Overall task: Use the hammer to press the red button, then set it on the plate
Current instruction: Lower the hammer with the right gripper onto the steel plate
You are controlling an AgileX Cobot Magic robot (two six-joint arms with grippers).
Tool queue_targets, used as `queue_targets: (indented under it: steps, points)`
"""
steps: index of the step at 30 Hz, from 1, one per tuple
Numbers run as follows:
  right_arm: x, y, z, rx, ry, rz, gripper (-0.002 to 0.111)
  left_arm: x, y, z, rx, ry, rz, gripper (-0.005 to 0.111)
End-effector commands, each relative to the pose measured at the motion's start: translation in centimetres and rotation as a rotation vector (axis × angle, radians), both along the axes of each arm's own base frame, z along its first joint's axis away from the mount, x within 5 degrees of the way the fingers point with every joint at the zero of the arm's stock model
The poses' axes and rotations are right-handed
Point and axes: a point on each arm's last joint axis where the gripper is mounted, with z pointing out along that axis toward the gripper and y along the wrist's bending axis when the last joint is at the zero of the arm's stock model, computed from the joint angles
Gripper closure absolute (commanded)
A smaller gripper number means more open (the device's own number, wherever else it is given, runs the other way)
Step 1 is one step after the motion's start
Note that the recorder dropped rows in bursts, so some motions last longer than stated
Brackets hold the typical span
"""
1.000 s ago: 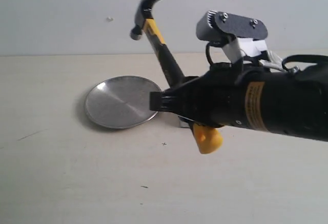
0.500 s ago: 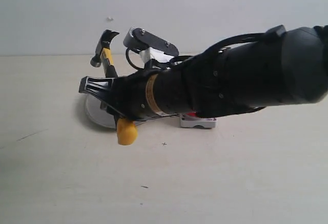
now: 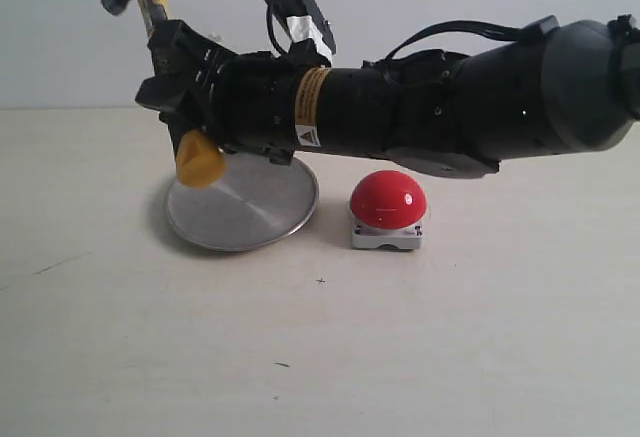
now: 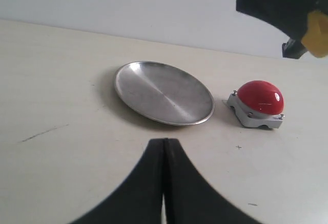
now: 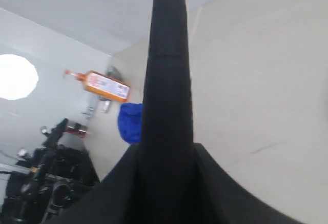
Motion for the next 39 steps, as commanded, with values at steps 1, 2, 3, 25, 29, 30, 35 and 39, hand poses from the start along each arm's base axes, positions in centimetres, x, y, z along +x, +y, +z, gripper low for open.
queue_targets:
  steps: [1,2,3,25,29,30,35,39]
  points:
    - [-0.3,-0.8,-0.1,0.012,-0.081,-0.029,0.108,0.0,0.0,0.1,-0.01,-0.006,0.003,0.107]
    - [-0.3,-1.1,-1.1,-0.042,-0.046,-0.046,0.108,0.0,0.0,0.1,-0.01,-0.006,0.003,0.107]
    - [-0.3,-1.3,-2.0,-0.084,-0.013,-0.066,0.108,0.0,0.0,0.1,-0.01,-0.006,0.003,0.107]
    - [0.0,-1.3,-5.8,-0.12,0.056,-0.08,0.108,0.0,0.0,0.1,-0.01,-0.006,0.003,0.107]
    - [0.2,-1.6,-6.0,-0.142,0.067,-0.112,0.108,0.0,0.0,0.1,-0.01,-0.006,0.003,0.107]
    - [0.2,-1.6,-6.0,-0.143,0.065,-0.119,0.108,0.0,0.0,0.1,-0.01,-0.006,0.003,0.107]
    - [0.5,-1.7,-5.8,-0.121,0.071,-0.155,0.108,0.0,0.0,0.1,-0.01,-0.006,0.003,0.107]
    - [0.6,-1.9,-5.8,-0.118,0.074,-0.175,0.108,0.0,0.0,0.1,-0.01,-0.006,0.003,0.107]
